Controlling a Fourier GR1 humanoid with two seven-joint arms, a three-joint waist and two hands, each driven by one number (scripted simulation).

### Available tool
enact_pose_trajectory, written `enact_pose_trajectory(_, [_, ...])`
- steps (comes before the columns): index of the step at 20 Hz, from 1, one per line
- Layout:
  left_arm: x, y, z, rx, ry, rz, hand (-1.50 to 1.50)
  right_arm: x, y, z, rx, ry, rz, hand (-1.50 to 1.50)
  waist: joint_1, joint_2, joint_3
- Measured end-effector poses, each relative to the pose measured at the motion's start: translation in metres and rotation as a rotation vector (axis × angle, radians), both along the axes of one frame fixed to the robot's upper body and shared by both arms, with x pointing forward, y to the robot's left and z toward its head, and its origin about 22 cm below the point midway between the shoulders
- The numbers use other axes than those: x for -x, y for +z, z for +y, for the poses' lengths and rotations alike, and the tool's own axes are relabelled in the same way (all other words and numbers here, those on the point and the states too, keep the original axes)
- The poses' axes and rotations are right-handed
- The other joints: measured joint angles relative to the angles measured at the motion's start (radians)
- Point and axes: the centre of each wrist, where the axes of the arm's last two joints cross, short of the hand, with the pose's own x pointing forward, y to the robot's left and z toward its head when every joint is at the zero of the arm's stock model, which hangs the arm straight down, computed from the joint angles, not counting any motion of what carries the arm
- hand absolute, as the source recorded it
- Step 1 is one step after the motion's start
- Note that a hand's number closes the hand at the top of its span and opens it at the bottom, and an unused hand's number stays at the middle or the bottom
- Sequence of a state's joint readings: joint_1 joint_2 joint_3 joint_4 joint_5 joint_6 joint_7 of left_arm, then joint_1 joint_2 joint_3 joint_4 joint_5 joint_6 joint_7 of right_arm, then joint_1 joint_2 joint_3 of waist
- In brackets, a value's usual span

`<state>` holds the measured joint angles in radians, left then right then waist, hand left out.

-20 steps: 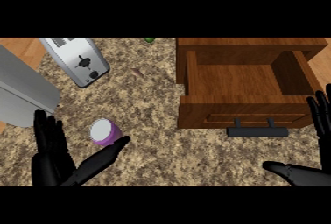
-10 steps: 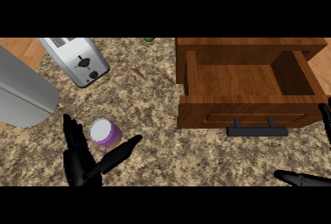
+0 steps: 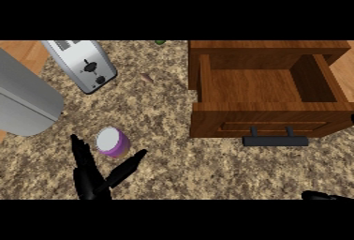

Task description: Pick up the can, place it into the drawer and close the drawer

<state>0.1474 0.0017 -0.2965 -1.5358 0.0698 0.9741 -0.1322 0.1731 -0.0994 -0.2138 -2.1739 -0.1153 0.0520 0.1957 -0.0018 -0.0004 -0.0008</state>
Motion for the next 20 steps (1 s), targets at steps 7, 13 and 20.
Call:
enact_pose_trajectory(7, [-0.003,-0.030,0.007,0.020,0.012,0.014,-1.50,0.008,0.005,-0.006,0.000,0.005,-0.007,-1.50,-0.001,0.000,0.000])
enact_pose_trajectory(13, [-0.009,-0.060,0.023,0.047,0.024,0.020,-1.50,0.003,0.004,-0.009,0.004,-0.006,-0.006,-1.50,-0.001,0.000,0.000])
enact_pose_trajectory(20, [-0.015,-0.086,0.039,0.067,0.053,0.024,-1.50,0.009,0.013,-0.005,0.010,-0.012,-0.004,-1.50,-0.002,0.000,0.000])
